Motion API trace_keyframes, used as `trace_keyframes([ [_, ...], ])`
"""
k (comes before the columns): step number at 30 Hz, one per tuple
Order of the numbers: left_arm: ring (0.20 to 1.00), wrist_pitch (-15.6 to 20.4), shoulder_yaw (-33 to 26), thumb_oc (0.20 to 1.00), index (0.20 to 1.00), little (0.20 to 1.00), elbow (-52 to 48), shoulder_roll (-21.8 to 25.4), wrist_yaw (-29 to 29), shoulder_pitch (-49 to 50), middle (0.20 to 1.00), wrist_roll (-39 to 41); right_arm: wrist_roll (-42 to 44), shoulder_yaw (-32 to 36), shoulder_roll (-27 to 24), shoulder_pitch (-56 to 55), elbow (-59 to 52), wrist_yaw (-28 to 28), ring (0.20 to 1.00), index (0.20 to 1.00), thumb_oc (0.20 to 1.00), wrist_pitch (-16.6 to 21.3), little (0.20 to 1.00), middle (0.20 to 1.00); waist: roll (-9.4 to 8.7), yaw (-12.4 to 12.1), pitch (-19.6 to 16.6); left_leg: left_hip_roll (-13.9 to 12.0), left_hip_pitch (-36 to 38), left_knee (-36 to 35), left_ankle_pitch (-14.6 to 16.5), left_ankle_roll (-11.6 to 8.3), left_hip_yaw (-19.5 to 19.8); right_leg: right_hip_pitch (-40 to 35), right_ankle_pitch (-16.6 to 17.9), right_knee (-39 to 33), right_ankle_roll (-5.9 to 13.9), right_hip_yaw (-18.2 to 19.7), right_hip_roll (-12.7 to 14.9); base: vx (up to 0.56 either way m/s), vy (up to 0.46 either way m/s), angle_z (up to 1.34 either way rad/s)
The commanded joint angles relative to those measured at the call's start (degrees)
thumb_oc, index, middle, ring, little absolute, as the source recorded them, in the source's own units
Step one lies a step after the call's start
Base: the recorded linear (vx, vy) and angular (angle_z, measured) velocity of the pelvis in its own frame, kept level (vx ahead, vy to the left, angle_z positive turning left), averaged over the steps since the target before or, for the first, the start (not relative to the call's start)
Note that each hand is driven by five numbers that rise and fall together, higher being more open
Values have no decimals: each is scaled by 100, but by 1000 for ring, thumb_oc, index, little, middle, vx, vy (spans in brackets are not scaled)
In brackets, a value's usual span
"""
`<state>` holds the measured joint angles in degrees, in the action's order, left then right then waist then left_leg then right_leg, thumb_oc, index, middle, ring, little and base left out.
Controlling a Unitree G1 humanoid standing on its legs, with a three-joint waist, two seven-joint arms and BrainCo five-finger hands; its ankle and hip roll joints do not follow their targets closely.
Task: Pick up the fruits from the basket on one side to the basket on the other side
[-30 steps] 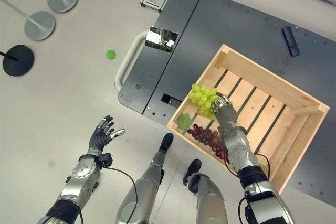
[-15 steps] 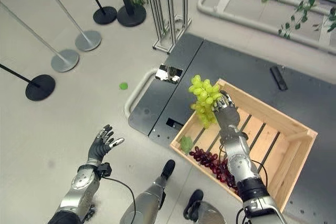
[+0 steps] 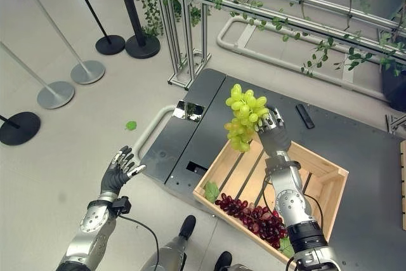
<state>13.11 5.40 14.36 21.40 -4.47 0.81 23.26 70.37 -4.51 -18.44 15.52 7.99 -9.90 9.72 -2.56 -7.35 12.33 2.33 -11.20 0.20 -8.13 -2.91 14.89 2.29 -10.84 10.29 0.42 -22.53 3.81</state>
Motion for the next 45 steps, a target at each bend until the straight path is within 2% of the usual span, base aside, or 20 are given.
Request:
trace_keyframes([
  [1,1000,205,-113,1000,1000,1000,-523,143,133,53,1000,62,-80,221,-146,61,-755,-161,200,200,200,322,200,200,-120,92,-406,-123,395,53,777,-35,-36,43,422,-232,626,119,433,44,12,-11],
  [5,1000,95,-43,1000,1000,1000,-1128,362,299,59,1000,73,-198,150,-170,86,-840,-83,200,200,200,288,200,200,-133,141,-515,-135,486,9,811,-18,-81,-34,432,-297,640,152,416,32,15,-7],
  [8,1000,-4,37,1000,1000,1000,-1593,778,585,-86,1000,-12,-257,43,-216,146,-798,-82,200,200,200,204,200,200,-132,179,-574,-142,564,-22,844,-5,-152,-90,461,-374,656,208,402,20,11,-6],
  [9,1000,-8,34,1000,1000,1000,-1596,782,586,-85,1000,-11,-256,45,-213,148,-796,-83,200,200,200,203,200,200,-136,178,-575,-142,561,-23,843,-5,-153,-90,466,-382,657,209,401,26,10,-14],
  [10,1000,20,17,1000,1000,1000,-1892,1053,718,-237,1000,-137,-334,-39,-260,157,-809,-115,200,200,200,109,200,200,-151,195,-619,-162,637,-41,890,-7,-214,-158,462,-460,667,265,381,35,13,-13],
  [17,1000,-26,352,1000,1000,1000,-2309,1543,1147,-835,1000,-109,-411,-336,-325,170,-937,-266,200,200,200,-156,200,200,-172,307,-778,-173,763,-107,917,19,-384,-234,539,-617,677,450,361,30,14,-18],
  [21,1000,-13,730,1000,1000,1000,-2172,1599,1085,-1389,1000,-254,-418,-580,-341,255,-1034,-331,200,200,200,-255,200,200,-207,387,-834,-181,859,-126,942,38,-444,-297,545,-620,675,508,363,32,6,-15],
  [29,1000,-157,1119,1000,1000,1000,-2163,1524,1090,-1848,1000,-499,-536,-922,-179,400,-1222,-383,200,200,200,-390,200,200,-262,471,-934,-184,1015,-166,1004,85,-588,-402,586,-713,706,637,348,14,9,-8],
  [45,1000,-199,1240,1000,1000,1000,-2230,1603,1275,-1865,1000,-488,-641,-1261,-119,924,-1396,-447,200,200,200,-410,200,200,-251,490,-1062,-206,1271,-150,1124,135,-836,-580,632,-866,718,875,320,10,6,-10],
])
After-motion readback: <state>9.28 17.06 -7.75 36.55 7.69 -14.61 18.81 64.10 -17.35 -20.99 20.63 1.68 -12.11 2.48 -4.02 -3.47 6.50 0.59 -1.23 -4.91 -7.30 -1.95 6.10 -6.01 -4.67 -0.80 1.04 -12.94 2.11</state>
